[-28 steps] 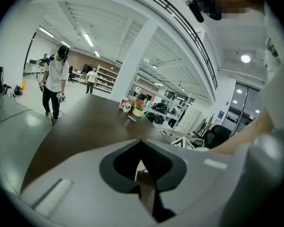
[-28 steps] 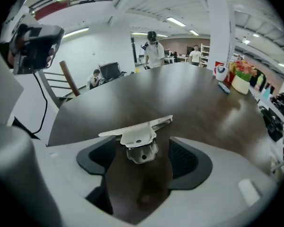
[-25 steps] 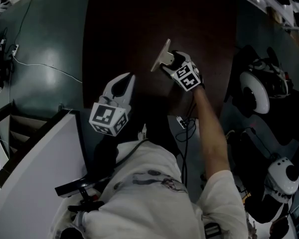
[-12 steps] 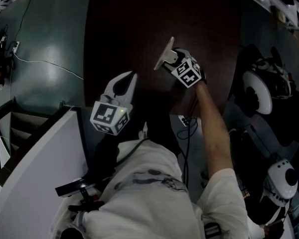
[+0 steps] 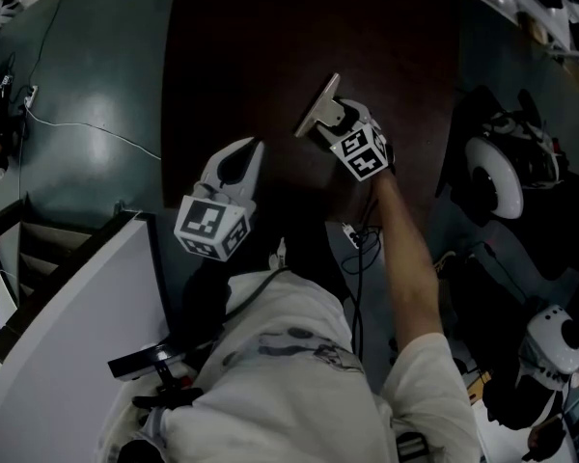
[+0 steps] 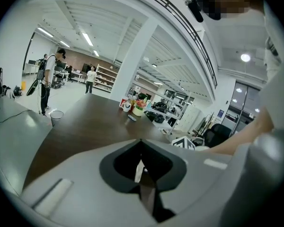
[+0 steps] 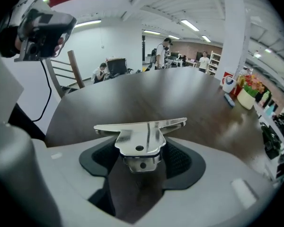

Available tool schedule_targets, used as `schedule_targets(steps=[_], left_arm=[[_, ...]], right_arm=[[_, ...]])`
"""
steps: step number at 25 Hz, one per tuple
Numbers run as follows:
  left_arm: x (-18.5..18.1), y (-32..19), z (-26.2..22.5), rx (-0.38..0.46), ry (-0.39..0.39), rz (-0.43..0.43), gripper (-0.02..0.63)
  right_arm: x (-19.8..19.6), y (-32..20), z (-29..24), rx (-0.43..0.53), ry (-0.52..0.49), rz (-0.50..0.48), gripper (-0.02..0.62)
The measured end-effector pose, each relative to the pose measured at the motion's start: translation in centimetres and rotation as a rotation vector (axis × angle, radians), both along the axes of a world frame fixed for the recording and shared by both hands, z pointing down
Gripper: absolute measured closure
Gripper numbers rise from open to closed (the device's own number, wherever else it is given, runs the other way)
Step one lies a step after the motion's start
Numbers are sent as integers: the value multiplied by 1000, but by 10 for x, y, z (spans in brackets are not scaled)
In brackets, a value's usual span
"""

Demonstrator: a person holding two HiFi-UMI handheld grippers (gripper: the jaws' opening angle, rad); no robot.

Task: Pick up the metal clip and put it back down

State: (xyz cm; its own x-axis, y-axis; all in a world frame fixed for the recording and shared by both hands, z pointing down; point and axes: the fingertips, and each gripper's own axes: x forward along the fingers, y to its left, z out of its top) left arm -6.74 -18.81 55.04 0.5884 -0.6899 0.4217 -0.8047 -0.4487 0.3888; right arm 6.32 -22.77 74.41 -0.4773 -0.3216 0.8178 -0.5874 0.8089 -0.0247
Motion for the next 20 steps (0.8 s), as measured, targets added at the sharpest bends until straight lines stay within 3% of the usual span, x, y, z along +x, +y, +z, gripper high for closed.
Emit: schedule_targets(steps=[7,12,20], left_arm=[[10,-14,-29,104,16,6,609],[14,-34,-71,235,34,6,609],[15,-41,-130,400,49,-20,609]], right_arm=[[10,1,-98,188,-160,241,307],[19,0,-185,347,-263,407,307],[31,8,-300,552,-414,518,307]])
